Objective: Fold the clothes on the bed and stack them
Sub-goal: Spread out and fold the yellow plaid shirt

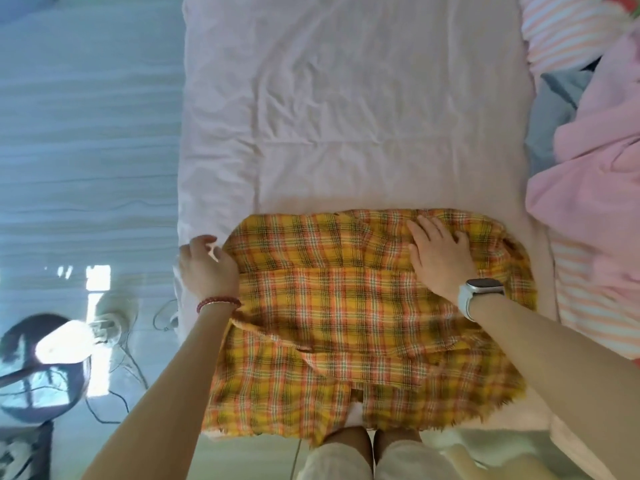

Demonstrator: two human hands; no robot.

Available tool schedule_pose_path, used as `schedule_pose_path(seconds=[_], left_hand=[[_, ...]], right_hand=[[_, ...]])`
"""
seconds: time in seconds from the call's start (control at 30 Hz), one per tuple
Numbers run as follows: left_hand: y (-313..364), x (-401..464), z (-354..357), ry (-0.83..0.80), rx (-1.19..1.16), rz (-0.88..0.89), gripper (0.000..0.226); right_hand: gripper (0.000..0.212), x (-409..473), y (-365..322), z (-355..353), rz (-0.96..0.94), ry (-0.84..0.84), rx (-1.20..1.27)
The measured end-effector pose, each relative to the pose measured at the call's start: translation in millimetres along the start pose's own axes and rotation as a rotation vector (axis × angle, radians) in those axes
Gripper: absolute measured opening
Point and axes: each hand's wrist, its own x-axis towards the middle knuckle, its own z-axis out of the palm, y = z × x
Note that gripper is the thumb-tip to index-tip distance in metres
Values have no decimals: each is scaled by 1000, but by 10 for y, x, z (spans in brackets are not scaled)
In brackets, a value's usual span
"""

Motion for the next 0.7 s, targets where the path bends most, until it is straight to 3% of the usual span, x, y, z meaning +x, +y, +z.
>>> schedule_pose_path(seconds=[0.1,0.2,0.27,0.33,0.5,0.63,0.7], left_hand=[[414,49,101,-148,127,402,37],[778,125,309,-547,422,695,55],[867,242,431,-799,634,685,68],[873,369,472,-924,716,564,73],[821,459,333,-1056,758,453,67],[809,346,187,-1074,777,499,46],[880,296,130,-1021,813,561,37]], right_hand=[[51,68,194,-70,-35,74,-58],[58,186,434,-140,-9,-12,-151],[63,268,594,-214,64,-125,-99],[66,310,720,-265,102,-196,-12],[60,263,832,-212,61,-249,62],[60,118,890,-216,-10,-274,68],[49,99,888,-225,-17,-208,40]])
